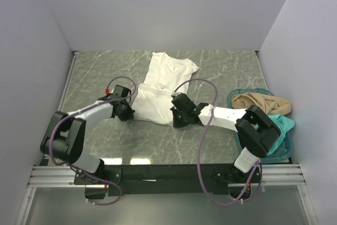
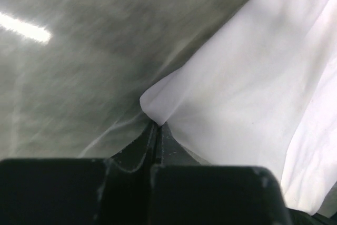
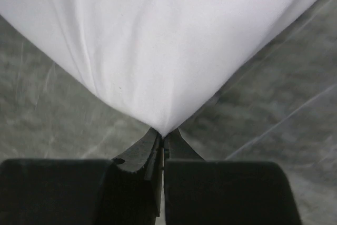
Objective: Fold and stack the t-shirts
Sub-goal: Fold the tshirt
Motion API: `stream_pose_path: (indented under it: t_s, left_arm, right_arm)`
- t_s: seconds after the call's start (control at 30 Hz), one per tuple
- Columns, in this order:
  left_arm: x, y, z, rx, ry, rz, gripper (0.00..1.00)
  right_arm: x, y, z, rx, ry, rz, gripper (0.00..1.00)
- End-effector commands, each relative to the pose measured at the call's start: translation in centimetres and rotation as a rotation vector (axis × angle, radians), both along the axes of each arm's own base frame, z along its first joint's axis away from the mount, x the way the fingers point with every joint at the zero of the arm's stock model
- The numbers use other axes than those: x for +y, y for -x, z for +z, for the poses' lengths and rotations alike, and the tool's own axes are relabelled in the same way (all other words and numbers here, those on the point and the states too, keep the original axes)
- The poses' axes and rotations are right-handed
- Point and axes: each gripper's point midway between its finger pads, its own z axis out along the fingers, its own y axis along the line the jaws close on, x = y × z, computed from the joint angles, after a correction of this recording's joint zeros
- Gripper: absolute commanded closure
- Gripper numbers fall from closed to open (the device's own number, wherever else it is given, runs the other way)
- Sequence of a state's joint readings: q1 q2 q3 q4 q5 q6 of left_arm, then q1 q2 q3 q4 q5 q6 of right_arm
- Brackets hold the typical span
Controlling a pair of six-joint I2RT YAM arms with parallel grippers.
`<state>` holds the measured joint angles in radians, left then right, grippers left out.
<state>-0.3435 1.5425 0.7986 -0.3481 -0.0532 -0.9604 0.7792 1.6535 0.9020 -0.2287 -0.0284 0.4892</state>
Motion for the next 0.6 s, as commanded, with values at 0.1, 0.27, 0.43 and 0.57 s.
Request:
stream_pose_path:
  t_s: [0.1,0.27,0.43,0.57]
  left_arm:
    - [4.3,6.9,0.9,0.032,-0.076,0.116,0.99]
    - [6.0,10.7,4.7,-0.079,-0.006,0.234,0.99]
    - [5.8,10.7,11.0,-0.302,0.132,0.276,0.99]
    - [7.3,10.7,15.1,-0.403,0.121,0.322,0.99]
  right_arm:
    - [1.4,7.2,2.1,0.017,-0.056,0.142,1.00]
    - [3.2,13.2,4.9,0.081,-0.174,0.252,1.00]
    - [4.4,16.9,9.5,0.070,-0.272,0.361,1.00]
    - [4.5,17.4,12.4,0.041,-0.335,0.399,1.00]
